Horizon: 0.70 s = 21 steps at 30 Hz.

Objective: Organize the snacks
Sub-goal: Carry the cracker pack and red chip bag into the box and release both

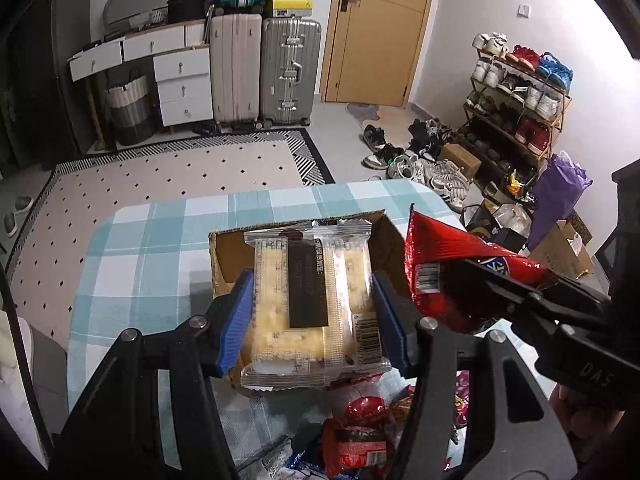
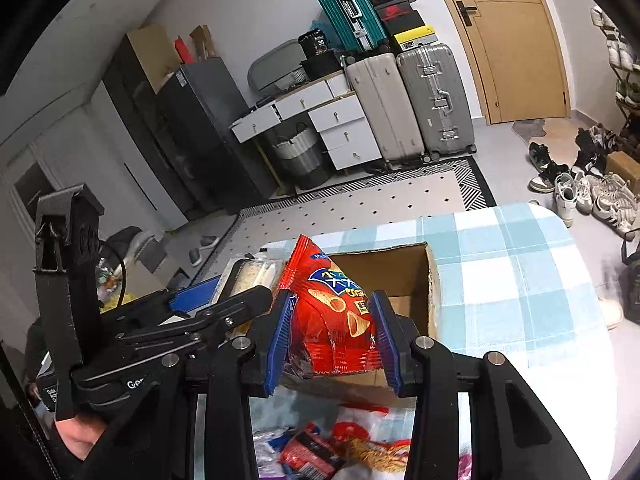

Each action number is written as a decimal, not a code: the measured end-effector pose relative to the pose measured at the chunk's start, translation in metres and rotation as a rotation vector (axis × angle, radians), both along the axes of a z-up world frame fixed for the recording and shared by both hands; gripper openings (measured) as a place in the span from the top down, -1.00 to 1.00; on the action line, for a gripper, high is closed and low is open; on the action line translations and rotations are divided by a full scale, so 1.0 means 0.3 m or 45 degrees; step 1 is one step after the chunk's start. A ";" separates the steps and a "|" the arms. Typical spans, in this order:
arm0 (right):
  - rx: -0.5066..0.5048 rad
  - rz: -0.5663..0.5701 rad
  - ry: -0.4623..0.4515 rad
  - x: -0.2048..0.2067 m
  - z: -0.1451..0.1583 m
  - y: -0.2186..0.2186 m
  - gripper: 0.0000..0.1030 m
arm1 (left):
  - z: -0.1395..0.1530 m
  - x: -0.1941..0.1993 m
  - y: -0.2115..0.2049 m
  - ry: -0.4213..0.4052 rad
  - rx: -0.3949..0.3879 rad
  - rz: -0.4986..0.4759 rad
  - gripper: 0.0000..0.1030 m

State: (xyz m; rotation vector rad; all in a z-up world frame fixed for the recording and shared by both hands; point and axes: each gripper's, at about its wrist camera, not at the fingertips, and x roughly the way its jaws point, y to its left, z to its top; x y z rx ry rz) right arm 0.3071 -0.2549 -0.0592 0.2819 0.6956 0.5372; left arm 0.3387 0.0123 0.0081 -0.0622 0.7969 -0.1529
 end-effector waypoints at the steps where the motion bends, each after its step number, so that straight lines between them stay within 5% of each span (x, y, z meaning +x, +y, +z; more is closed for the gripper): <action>1: -0.007 -0.002 0.009 0.012 -0.013 0.005 0.23 | -0.015 0.018 0.004 0.009 -0.003 0.007 -0.06; 14: -0.075 0.011 0.084 0.135 -0.151 0.058 0.20 | -0.214 0.160 0.031 0.109 -0.072 -0.010 -0.08; 21: -0.098 0.016 0.079 0.136 -0.167 0.047 -0.06 | -0.257 0.176 0.084 0.149 -0.155 0.008 -0.44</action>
